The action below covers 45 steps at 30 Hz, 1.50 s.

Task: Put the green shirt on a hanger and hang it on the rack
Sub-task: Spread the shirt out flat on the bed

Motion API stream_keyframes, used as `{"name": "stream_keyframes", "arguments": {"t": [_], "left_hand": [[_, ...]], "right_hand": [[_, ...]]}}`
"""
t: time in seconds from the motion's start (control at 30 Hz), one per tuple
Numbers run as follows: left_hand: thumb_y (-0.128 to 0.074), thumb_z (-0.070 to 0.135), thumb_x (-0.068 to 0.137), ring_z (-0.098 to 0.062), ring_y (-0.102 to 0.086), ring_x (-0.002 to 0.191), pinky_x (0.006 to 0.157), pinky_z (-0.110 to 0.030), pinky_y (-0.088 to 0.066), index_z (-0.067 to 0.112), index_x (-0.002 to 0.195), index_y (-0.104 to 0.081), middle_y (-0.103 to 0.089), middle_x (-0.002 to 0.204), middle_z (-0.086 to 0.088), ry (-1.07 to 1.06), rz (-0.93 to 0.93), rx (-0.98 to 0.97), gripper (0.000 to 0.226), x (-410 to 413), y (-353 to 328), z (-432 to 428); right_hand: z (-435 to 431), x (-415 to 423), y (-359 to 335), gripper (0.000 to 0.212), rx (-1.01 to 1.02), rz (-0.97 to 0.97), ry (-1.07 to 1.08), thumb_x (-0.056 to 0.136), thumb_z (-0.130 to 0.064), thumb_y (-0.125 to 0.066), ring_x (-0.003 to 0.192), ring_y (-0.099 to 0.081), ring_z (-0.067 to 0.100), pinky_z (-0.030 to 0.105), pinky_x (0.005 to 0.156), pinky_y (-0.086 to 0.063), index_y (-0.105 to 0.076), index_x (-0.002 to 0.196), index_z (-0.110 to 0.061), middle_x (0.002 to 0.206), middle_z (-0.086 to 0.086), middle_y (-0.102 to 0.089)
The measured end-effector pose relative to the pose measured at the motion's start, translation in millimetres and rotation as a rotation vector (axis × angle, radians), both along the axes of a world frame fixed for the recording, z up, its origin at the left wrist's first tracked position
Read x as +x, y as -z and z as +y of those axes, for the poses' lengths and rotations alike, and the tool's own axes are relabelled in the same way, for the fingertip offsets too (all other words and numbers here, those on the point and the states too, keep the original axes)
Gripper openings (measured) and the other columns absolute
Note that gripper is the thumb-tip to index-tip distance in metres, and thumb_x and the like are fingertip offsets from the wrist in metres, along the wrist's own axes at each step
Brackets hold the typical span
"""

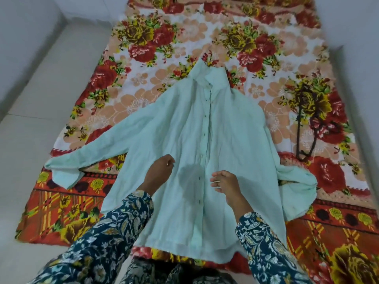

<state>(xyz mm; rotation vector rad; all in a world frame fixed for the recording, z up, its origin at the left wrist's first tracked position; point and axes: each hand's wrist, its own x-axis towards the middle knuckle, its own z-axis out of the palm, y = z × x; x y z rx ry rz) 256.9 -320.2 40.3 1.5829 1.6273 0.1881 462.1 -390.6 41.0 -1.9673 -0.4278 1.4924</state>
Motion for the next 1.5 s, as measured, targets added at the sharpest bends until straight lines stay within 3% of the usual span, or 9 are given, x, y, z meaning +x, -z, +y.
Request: {"name": "stream_keyframes", "arguments": {"t": [0.5,0.67,0.83,0.93,1.03,1.17,1.3,1.4,1.5], "left_hand": [[-0.041,0.009,0.094,-0.031,-0.064,0.095,0.086,-0.044,-0.052,0.008,0.104,-0.058,-0.067,0.108,-0.012,0.057,-0.155,0.073,0.019,89.7,4.4,218.8],[-0.041,0.009,0.093,-0.029,-0.063,0.091,0.072,-0.032,-0.044,0.01,0.106,-0.059,-0.067,0.11,-0.012,0.034,-0.188,0.045,0.022,138.7,26.5,264.2],[-0.037,0.003,0.089,-0.035,-0.056,0.105,0.084,-0.042,-0.046,0.005,0.109,-0.06,-0.059,0.118,-0.017,-0.079,0.07,0.295,0.031,161.9,41.0,315.1],[-0.038,-0.004,0.084,-0.041,-0.045,0.118,0.095,-0.05,-0.04,0.001,0.124,-0.051,-0.047,0.129,-0.024,-0.21,0.322,0.34,0.042,143.6,51.0,343.4],[-0.038,0.003,0.088,-0.043,-0.042,0.12,0.1,-0.052,-0.035,-0.005,0.124,-0.045,-0.047,0.129,-0.027,-0.347,0.418,0.168,0.037,113.6,67.9,366.1],[-0.045,0.021,0.097,-0.03,-0.054,0.087,0.08,-0.035,-0.04,-0.003,0.098,-0.059,-0.062,0.11,-0.031,-0.273,0.115,-0.04,0.028,84.8,69.8,376.8],[-0.065,0.041,0.082,-0.037,-0.065,0.098,0.095,-0.047,-0.049,-0.001,0.105,-0.067,-0.067,0.11,-0.021,-0.229,-0.049,-0.327,0.047,56.2,66.4,382.5],[-0.064,0.013,0.085,-0.034,-0.069,0.087,0.076,-0.041,-0.06,-0.006,0.11,-0.062,-0.066,0.112,-0.024,-0.226,-0.166,-0.417,0.031,46.7,53.0,387.5],[-0.061,0.001,0.084,-0.028,-0.066,0.07,0.056,-0.033,-0.059,-0.002,0.105,-0.058,-0.064,0.098,-0.021,-0.147,-0.17,-0.333,0.021,45.2,39.0,401.2]], "right_hand": [[213.2,76.2,11.3,0.021,0.115,-0.099,0.068,0.092,-0.003,-0.04,0.057,-0.053,0.016,0.025,0.054,-0.039,-0.056,0.08,-0.012,0.072,0.006,-0.059],[249.3,122.7,31.3,0.021,0.133,-0.165,0.097,0.09,-0.003,-0.04,0.059,-0.054,0.016,0.022,0.053,-0.04,-0.058,0.084,-0.012,0.078,0.009,-0.061],[282.7,177.0,53.3,0.029,0.085,-0.716,-0.029,0.088,-0.004,-0.043,0.109,-0.054,0.03,0.037,0.083,-0.047,-0.063,0.108,-0.009,0.115,0.012,-0.06],[296.3,210.3,65.4,0.034,-0.04,-0.899,-0.145,0.087,-0.004,-0.044,0.12,-0.044,0.035,0.042,0.094,-0.042,-0.06,0.117,-0.009,0.123,0.016,-0.053],[309.3,234.6,77.9,0.027,-0.052,-0.69,-0.172,0.084,-0.002,-0.05,0.101,-0.055,0.029,0.032,0.084,-0.044,-0.066,0.106,-0.004,0.115,0.015,-0.061],[319.3,246.7,80.7,0.021,0.028,-0.226,-0.022,0.076,-0.01,-0.073,0.092,-0.061,0.031,0.032,0.081,-0.043,-0.067,0.088,0.006,0.095,0.02,-0.066],[321.5,245.8,66.1,0.018,0.013,-0.025,-0.048,0.079,-0.012,-0.072,0.076,-0.063,0.028,0.033,0.074,-0.05,-0.066,0.085,0.004,0.095,0.02,-0.066],[328.1,249.9,57.9,0.025,-0.047,0.083,-0.087,0.077,-0.002,-0.071,0.09,-0.063,0.031,0.041,0.085,-0.052,-0.061,0.099,0.003,0.102,0.018,-0.064],[338.5,257.4,56.2,0.03,-0.011,-0.053,-0.122,0.078,0.003,-0.068,0.093,-0.058,0.027,0.036,0.089,-0.049,-0.06,0.107,0.003,0.102,0.012,-0.06]]}}
